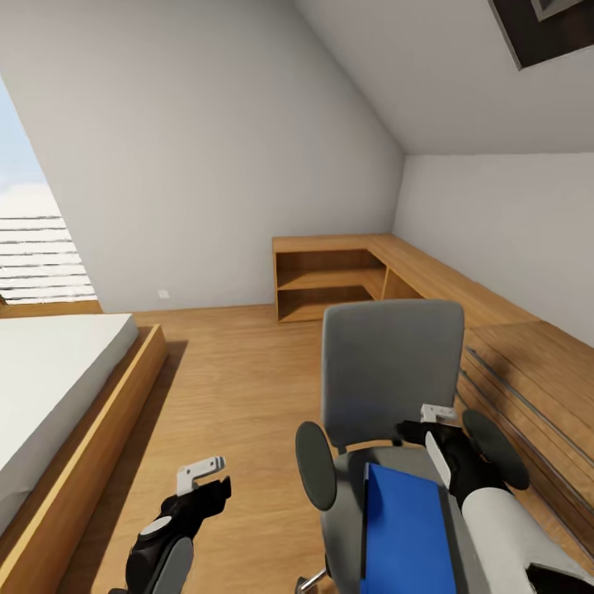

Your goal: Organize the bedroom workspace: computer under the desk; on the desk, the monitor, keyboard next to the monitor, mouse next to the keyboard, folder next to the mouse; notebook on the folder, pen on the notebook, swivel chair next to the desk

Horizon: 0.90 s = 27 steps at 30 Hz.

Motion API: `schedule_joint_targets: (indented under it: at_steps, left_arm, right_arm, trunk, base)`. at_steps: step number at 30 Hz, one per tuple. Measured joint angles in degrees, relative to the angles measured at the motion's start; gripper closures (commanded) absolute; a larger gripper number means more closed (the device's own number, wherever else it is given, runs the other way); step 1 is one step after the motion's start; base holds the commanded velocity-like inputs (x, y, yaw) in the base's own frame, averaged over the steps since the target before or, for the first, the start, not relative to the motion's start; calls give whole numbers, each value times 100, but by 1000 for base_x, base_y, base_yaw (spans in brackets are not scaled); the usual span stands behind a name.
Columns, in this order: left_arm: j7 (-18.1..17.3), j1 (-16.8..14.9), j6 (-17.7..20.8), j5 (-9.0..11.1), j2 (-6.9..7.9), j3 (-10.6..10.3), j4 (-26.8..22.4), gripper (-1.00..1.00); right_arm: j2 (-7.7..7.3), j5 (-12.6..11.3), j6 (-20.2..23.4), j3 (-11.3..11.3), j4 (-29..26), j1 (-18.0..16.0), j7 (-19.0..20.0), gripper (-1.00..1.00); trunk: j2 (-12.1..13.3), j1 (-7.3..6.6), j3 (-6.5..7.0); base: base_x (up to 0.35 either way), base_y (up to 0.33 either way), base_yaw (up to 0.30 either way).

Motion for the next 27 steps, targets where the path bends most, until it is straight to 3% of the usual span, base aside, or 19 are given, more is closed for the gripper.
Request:
schedule_joint_targets:
  at_steps: [3,5,6,7,12,27]
  left_arm:
    - [7,-170,228,448,0,16,-17,-100]
    - [11,-198,261,593,-2,25,-3,-100]
    - [13,-205,266,619,2,23,1,-100]
    - [22,-214,263,646,40,27,6,-100]
    - [28,-217,247,647,110,30,7,-100]
    - [29,-217,220,643,119,30,-18,-100]
  right_arm:
    - [-205,-25,-286,-19,671,-323,0,-100]
    - [-257,-37,-359,-109,818,-381,1,-100]
    - [-269,-40,-376,-188,854,-395,4,-100]
    - [-291,-43,-397,-485,903,-414,13,-100]
    - [-308,-48,-408,-643,920,-419,20,-100]
    - [-325,-42,-380,-668,935,-416,28,-100]
  trunk:
    - [-120,66,-54]
    - [-201,110,-90]
    - [-241,132,-108]
    - [-281,154,-126]
    - [-482,264,-216]
    - [-1083,593,-485]
  base:
    - [0,0,0]
    - [0,0,0]
    - [0,0,0]
    - [0,0,0]
    - [0,0,0]
    - [0,0,0]
